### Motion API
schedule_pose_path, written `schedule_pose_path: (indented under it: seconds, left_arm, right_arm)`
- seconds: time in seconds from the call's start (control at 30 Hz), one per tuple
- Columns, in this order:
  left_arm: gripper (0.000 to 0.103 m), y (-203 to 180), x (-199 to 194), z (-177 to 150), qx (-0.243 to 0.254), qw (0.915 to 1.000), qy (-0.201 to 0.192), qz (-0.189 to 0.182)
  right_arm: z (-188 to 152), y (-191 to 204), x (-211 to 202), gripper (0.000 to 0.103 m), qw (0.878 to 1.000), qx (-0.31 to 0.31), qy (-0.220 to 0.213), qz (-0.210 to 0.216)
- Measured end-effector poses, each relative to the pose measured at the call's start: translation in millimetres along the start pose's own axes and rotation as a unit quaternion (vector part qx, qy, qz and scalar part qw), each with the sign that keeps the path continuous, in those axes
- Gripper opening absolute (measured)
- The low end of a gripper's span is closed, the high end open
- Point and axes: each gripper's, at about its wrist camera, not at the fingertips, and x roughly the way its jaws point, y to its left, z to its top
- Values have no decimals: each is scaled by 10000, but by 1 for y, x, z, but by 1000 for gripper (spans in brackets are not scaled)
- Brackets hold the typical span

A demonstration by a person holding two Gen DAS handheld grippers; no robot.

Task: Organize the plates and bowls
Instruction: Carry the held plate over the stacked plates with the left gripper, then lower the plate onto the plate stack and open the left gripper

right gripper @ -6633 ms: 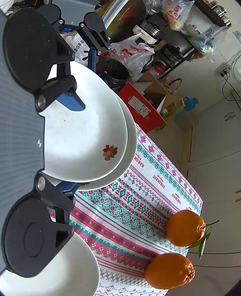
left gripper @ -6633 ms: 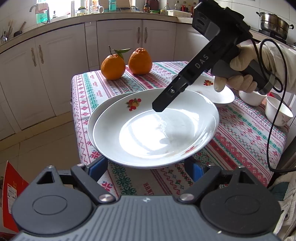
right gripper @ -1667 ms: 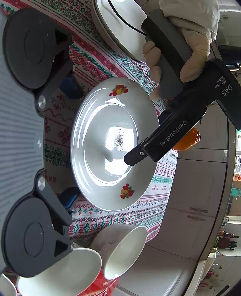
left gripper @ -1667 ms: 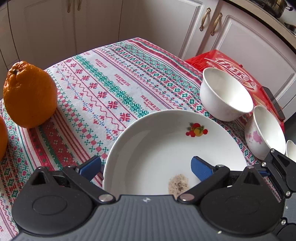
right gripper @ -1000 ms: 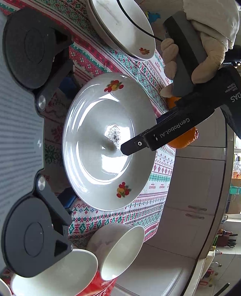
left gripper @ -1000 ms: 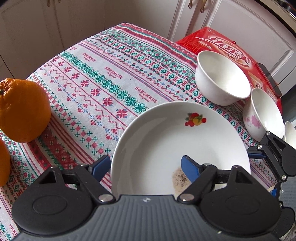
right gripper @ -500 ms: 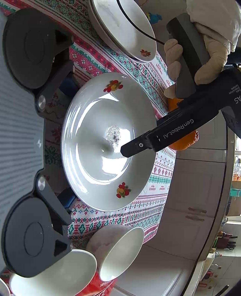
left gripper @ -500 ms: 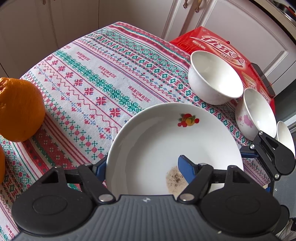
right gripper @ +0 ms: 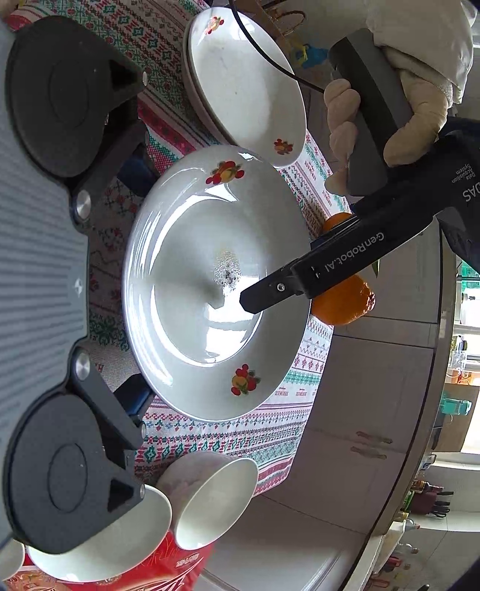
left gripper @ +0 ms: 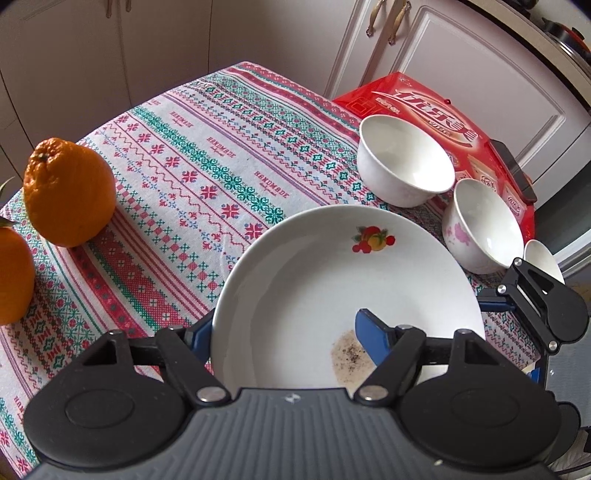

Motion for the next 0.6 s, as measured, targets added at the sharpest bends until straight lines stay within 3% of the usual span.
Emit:
schedule_pose_path:
  seconds: [0.33, 0.6]
  left_arm:
    - [76, -5, -53, -39, -292, 9984, -339, 335]
    - [76, 2, -87, -90, -755, 9939, -553, 576]
  right_arm:
    - [11, 27, -26, 103, 9984, -360, -212, 383]
    - [16, 57, -33, 103, 9940, -674, -233, 834]
